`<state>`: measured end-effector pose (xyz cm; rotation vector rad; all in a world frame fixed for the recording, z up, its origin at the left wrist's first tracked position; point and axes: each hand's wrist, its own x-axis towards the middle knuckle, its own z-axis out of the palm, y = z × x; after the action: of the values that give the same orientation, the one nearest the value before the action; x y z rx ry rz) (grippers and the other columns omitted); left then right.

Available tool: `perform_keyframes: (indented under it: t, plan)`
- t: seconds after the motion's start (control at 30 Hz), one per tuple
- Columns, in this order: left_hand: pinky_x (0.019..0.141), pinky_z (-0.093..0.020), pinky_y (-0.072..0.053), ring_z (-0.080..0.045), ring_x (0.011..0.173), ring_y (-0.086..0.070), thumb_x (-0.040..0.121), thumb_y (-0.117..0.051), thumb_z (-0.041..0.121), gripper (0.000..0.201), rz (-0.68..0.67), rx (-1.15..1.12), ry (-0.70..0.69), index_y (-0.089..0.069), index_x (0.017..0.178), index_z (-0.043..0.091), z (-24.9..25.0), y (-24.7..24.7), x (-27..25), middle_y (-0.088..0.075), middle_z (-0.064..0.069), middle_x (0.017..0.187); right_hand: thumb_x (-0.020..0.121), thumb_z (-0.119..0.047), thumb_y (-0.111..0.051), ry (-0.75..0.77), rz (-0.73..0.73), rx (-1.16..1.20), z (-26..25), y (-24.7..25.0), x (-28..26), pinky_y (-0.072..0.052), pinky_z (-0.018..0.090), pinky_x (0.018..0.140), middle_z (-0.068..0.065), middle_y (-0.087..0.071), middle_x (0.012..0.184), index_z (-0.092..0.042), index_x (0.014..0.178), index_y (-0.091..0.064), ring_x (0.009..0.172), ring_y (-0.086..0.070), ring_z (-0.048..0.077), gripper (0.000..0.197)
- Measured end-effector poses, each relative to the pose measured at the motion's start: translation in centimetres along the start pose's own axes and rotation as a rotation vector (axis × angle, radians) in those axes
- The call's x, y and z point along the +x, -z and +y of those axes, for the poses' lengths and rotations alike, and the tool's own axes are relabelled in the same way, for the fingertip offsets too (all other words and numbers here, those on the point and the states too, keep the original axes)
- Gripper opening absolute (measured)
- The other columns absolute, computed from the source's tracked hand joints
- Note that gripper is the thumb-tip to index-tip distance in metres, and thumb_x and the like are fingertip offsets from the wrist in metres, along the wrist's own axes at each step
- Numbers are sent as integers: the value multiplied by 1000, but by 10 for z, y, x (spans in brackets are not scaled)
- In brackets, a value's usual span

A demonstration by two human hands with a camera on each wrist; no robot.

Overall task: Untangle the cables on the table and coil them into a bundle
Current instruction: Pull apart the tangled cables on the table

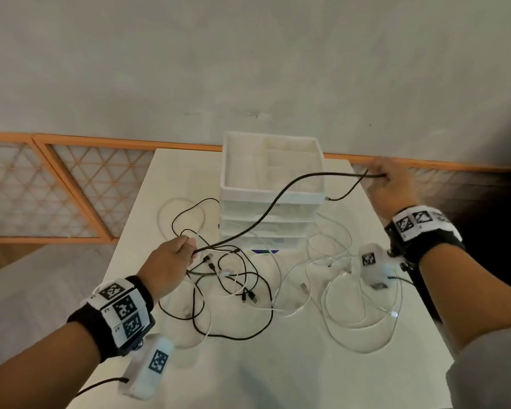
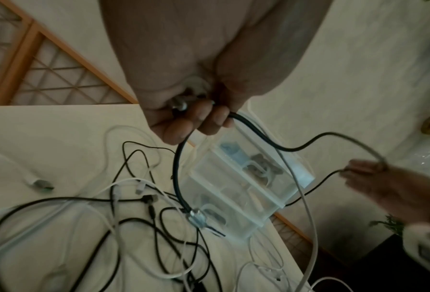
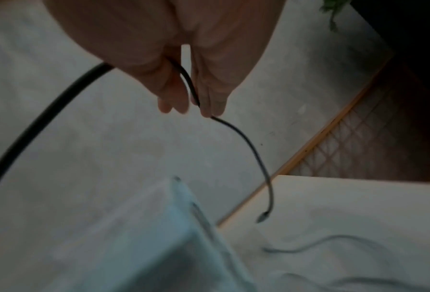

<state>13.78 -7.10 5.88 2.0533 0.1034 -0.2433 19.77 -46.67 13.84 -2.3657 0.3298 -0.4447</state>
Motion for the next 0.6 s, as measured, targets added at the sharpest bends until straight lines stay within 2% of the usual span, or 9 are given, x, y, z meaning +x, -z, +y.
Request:
perform_keyframes:
  t: [0.07,0.1,0.13,0.2,0.27,0.33,0.4,0.5,0.6]
  plan:
    - [57,-32,-32,-19,62,-40,103,-41,32,40,20,-14,-14,-55,73,11,9,-3,-1,-52,-3,69,77,3,-58,-57,-246,-302,24,-9,-20,-41,34,105,11,-42,147,-26,128,-58,131,-47,31,59]
    - [56,-30,-32,-18,62,-41,103,-42,31,39,24,-17,-23,-57,74,9,14,-5,-1,-53,-2,69,76,-1,-62,-72,-305,-349,29,-14,-33,-42,37,106,12,-38,148,-26,130,-57,130,-47,33,59]
    - [55,-27,-33,-17,62,-43,103,-43,29,38,22,-21,-33,-58,76,7,19,-8,-2,-55,0,69,76,-5,-66,-69,-319,-310,28,-19,-46,-46,35,102,11,-39,144,-27,130,-57,123,-53,32,59]
    - [54,-19,-36,-14,63,-49,103,-43,25,36,-19,-5,-88,-59,77,4,33,-15,-4,-58,-1,70,75,-12,-73,49,-329,-146,8,-29,-77,-48,18,83,4,-45,129,-31,131,-56,97,-59,15,62]
    - [53,-14,-35,-7,59,-50,103,-43,24,37,-95,32,-166,-59,77,4,49,-25,-6,-58,-2,67,74,-24,-79,259,-366,-65,-24,-42,-108,-47,19,75,-2,-48,113,-35,132,-54,81,-52,3,64]
    - [46,-12,-33,0,45,-42,103,-43,22,36,-163,22,-205,-58,74,9,64,-35,-9,-52,6,58,74,-43,-77,419,-351,-127,-48,-54,-131,-49,27,70,-8,-51,100,-38,121,-60,78,-54,8,50]
    - [44,-13,-29,-2,42,-38,103,-43,21,36,-200,-23,-229,-59,71,14,75,-43,-12,-48,10,50,80,-50,-71,498,-279,-201,-60,-61,-139,-46,29,61,-12,-51,87,-33,99,-68,70,-55,12,26]
    - [46,-19,-29,-9,49,-37,104,-42,24,37,-245,-113,-220,-61,74,14,77,-48,-17,-49,8,54,85,-42,-67,537,-206,-117,-58,-63,-133,-44,30,57,-11,-48,69,-25,76,-73,60,-51,15,20]
    - [52,-13,-34,-7,51,-42,106,-37,25,36,-297,-165,-229,-57,79,10,68,-49,-23,-50,1,59,84,-29,-76,424,-89,49,-52,-52,-122,-42,29,58,-1,-54,58,-14,65,-73,54,-50,19,25]
